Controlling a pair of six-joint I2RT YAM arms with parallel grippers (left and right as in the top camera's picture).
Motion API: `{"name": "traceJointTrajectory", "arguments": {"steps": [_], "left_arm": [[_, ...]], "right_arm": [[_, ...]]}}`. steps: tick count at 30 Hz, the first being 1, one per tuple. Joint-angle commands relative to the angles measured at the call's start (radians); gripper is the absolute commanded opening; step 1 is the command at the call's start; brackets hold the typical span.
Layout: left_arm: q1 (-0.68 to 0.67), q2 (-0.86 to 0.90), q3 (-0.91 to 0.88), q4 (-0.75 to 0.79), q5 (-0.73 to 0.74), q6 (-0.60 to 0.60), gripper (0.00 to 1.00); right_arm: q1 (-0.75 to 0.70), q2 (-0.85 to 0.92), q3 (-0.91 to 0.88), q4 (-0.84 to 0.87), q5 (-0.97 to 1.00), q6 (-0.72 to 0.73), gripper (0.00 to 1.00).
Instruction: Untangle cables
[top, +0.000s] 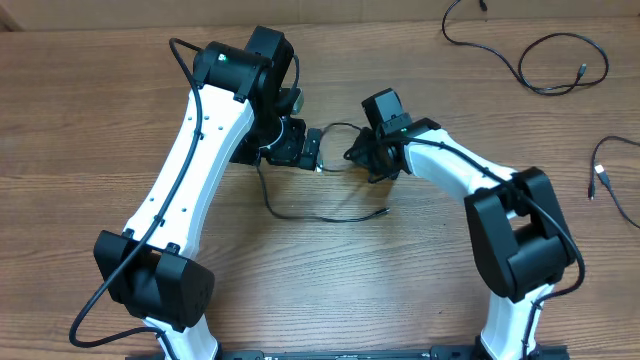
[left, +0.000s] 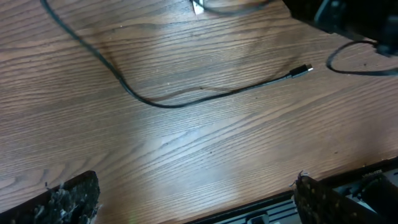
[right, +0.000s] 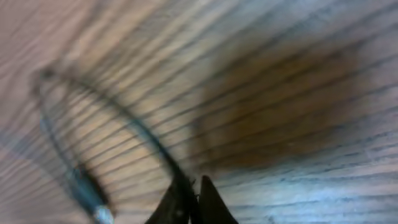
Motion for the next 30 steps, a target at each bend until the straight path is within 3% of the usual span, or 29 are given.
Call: {"name": "traceJointTrajectory", "arguments": {"steps": [1, 9, 15, 19, 25, 27, 30], "left_arm": [[-0.006, -0.030, 0.014, -0.002, 0.009, -0.010, 1.00], [-0.006, -0.030, 0.014, -0.002, 0.009, -0.010, 1.00], [-0.006, -0.030, 0.014, -0.002, 0.009, -0.010, 1.00], [-0.006, -0.030, 0.014, -0.002, 0.009, -0.010, 1.00], [-0.006, -0.030, 0.014, -0.002, 0.009, -0.010, 1.00], [-0.006, -0.030, 0.014, -0.002, 0.009, -0.010, 1.00], [-0.006, -0.030, 0.014, -0.002, 0.009, -0.010, 1.00]], "right_arm": [[-0.022, -0.023, 0.010, -0.012, 0.035, 0.012, 0.04], [-0.296, -0.317, 0.101, -0.246, 0.350, -0.054, 0.04], [-0.542, -0.447, 0.101, -0.325, 0.268, -0.200, 0.04], [-0.592, -0.448, 0.101, -0.333, 0.210, -0.332, 0.04], [-0.591, -0.463, 0.141, -0.187, 0.191, -0.496, 0.04], [-0.595, -0.463, 0.196, -0.065, 0.197, -0.654, 0.04], [-0.595, -0.463, 0.240, 0.039, 0.339, -0.753, 0.04]]}}
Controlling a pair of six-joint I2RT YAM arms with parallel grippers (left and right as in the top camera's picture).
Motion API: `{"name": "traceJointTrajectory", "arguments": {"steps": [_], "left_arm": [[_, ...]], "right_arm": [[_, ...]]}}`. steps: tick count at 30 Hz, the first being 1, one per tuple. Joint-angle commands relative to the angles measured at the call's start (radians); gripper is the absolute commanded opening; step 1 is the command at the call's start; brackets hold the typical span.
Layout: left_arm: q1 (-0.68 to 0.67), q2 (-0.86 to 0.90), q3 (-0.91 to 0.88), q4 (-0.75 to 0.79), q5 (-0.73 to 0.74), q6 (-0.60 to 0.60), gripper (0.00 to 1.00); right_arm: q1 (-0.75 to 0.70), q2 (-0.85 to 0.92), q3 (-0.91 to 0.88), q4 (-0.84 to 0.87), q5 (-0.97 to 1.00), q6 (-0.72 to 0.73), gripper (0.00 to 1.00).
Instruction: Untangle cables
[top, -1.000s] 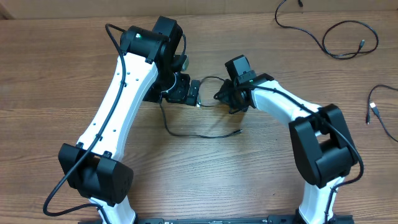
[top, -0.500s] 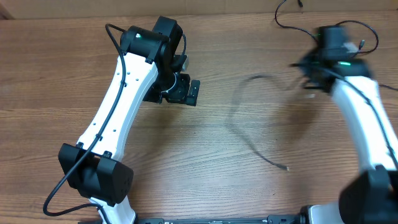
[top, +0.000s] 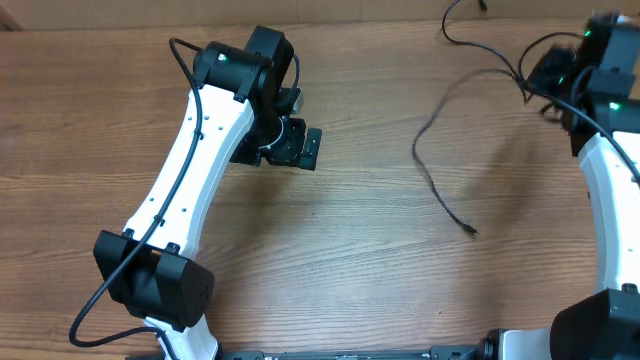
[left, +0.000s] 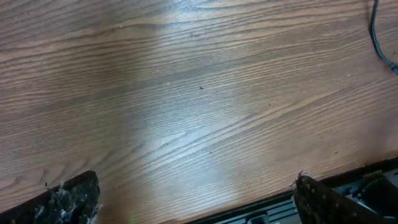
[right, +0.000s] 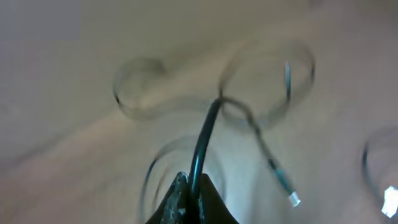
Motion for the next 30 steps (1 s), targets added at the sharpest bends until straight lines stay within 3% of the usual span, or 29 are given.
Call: {"name": "traceJointTrajectory", "arguments": {"steps": [1, 4, 7, 13, 16, 18, 21, 25, 26, 27, 29, 30], "left_arm": [[-0.006, -0.030, 0.014, -0.001, 0.009, -0.010, 1.00], [-0.006, -0.030, 0.014, -0.001, 0.009, -0.010, 1.00], [-0.006, -0.030, 0.014, -0.001, 0.009, -0.010, 1.00], [-0.006, -0.030, 0.014, -0.001, 0.009, -0.010, 1.00], [-0.006, -0.030, 0.014, -0.001, 0.009, -0.010, 1.00], [-0.006, -0.030, 0.014, -0.001, 0.009, -0.010, 1.00], [-0.006, -0.030, 0.014, -0.001, 0.009, -0.010, 1.00], [-0.006, -0.030, 0.014, -0.001, 0.009, -0.010, 1.00], [-0.006, -0.030, 0.014, -0.001, 0.009, -0.010, 1.00], [-0.006, -0.030, 0.014, -0.001, 0.009, -0.010, 1.00], [-0.006, -0.030, 0.014, -0.001, 0.009, -0.010, 1.00], [-0.006, -0.030, 0.014, -0.001, 0.009, -0.010, 1.00]], "right_arm": [[-0.006, -0.018, 0.083, 0.071, 0.160, -0.180, 0.04], [-0.006, -0.019, 0.087, 0.076, 0.342, -0.180, 0.04], [-0.008, -0.017, 0.086, -0.034, 0.484, -0.159, 0.04], [-0.045, -0.014, 0.051, -0.266, 0.653, 0.269, 0.04], [-0.062, -0.014, 0.010, -0.364, 0.511, 0.400, 0.04], [-0.062, -0.014, -0.010, -0.434, 0.280, 0.405, 0.04], [-0.055, -0.014, -0.058, -0.415, 0.060, 0.405, 0.04], [-0.049, -0.013, -0.146, -0.324, -0.062, 0.406, 0.04], [-0.048, -0.012, -0.167, -0.307, -0.080, 0.405, 0.08], [-0.048, -0.011, -0.196, -0.291, -0.089, 0.406, 0.22], [-0.048, -0.011, -0.240, -0.275, -0.091, 0.405, 0.65], [-0.048, -0.011, -0.255, -0.274, -0.091, 0.405, 0.79]]}}
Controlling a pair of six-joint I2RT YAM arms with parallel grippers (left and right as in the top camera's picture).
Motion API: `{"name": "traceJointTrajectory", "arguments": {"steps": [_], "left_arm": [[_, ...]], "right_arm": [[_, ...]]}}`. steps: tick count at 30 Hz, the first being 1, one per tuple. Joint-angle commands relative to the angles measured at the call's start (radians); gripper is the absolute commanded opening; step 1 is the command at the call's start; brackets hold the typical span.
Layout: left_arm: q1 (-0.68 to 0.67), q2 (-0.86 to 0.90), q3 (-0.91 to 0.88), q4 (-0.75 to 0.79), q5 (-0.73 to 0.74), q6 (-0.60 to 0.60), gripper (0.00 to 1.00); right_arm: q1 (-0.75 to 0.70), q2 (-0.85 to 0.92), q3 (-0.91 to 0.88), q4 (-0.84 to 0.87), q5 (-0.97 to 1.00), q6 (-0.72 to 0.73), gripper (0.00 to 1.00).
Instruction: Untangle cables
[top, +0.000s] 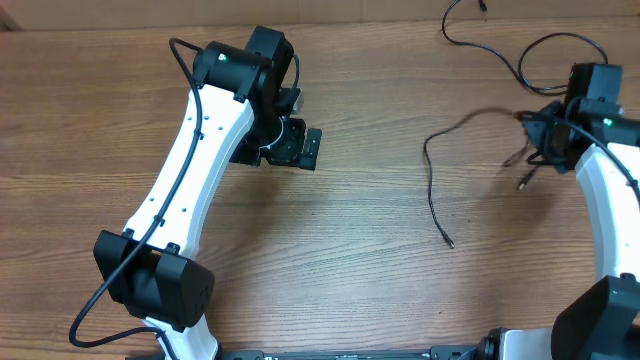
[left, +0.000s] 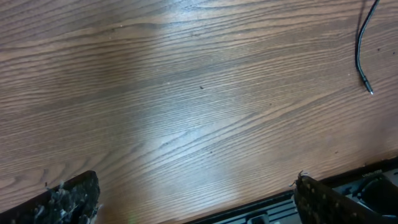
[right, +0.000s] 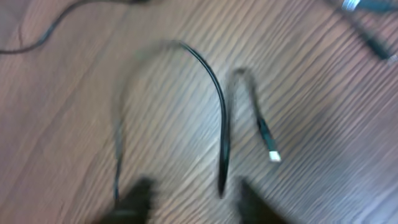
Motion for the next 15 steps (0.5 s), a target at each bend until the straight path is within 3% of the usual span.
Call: {"name": "traceJointTrajectory", "arguments": {"steps": [1, 8, 15], "left_arm": [[-0.006, -0.030, 0.014, -0.001, 0.009, -0.010, 1.00], [-0.006, -0.030, 0.014, -0.001, 0.009, -0.010, 1.00], [-0.006, -0.030, 0.014, -0.001, 0.009, -0.010, 1.00]], "right_arm": [[0.003, -0.007, -0.065, 0.011, -0.063, 0.004, 1.00], [0.057, -0.025, -0.068, 0.014, -0.200, -0.112, 1.00], [0.207, -0.140, -0.056, 0.043, -0.023, -0.101, 1.00]]}}
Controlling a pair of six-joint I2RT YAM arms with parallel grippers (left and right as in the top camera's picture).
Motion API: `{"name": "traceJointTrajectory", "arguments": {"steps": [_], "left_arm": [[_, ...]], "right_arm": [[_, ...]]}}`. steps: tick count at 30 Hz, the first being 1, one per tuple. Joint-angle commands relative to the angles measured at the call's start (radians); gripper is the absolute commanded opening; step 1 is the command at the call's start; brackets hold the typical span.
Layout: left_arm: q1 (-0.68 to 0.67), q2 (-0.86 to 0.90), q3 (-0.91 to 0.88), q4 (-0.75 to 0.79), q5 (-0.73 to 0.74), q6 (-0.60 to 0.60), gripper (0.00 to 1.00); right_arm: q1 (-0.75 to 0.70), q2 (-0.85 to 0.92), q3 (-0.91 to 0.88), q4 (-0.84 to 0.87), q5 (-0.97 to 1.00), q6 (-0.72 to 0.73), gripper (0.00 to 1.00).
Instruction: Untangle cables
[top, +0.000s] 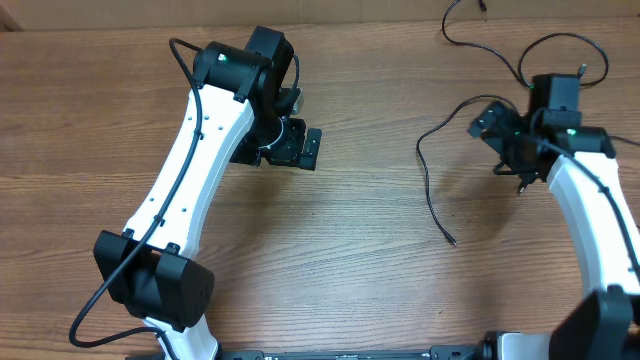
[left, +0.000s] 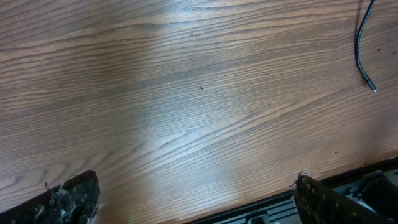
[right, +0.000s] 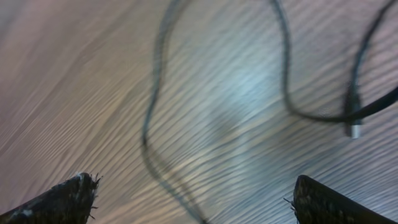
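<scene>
A thin black cable (top: 428, 190) lies loose on the wooden table, right of middle. It curves from near my right gripper (top: 487, 122) down to a plug end (top: 452, 241). The right gripper (right: 194, 180) is open above it, and the cable (right: 152, 112) shows blurred between the wide-apart fingers. A second strand with a plug (right: 352, 127) crosses the right side of that view. My left gripper (top: 305, 148) hovers left of centre. The left gripper (left: 194, 179) is open with only bare wood below, and the cable's tip (left: 364, 65) sits at the far right.
Another black cable (top: 545, 70) loops at the back right corner of the table (top: 330, 250). A further cable (top: 600, 175) lies at the right edge. The left arm (top: 195, 160) stretches across the left half.
My right gripper has moved left and back, from beside the right edge to over the cable's upper bend, its jaws now wide apart. The cable's upper part has shifted slightly. The left arm is unchanged.
Both grippers first met at the table's middle, the right one shut on a looped cable, the left one open. A second later the right gripper held the cable far to the right. Then its jaws stood apart and the cable lay stretched out, as it does now.
</scene>
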Motion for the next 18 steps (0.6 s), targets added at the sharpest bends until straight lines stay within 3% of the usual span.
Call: {"name": "traceJointTrajectory", "arguments": {"steps": [1, 3, 8, 13, 18], "left_arm": [[-0.006, -0.030, 0.014, -0.002, 0.009, -0.010, 1.00], [-0.006, -0.030, 0.014, -0.002, 0.009, -0.010, 1.00], [-0.006, -0.030, 0.014, -0.002, 0.009, -0.010, 1.00], [-0.006, -0.030, 0.014, -0.002, 0.009, -0.010, 1.00], [-0.006, -0.030, 0.014, -0.002, 0.009, -0.010, 1.00]], "right_arm": [[0.081, -0.092, 0.013, -0.008, 0.108, 0.005, 1.00], [0.145, -0.080, 0.005, -0.014, 0.095, -0.017, 1.00], [0.225, 0.015, -0.083, 0.077, 0.096, -0.224, 0.98], [0.231, 0.161, -0.139, 0.136, -0.019, -0.373, 0.81], [0.231, 0.261, -0.139, 0.166, -0.020, -0.400, 0.66]]}}
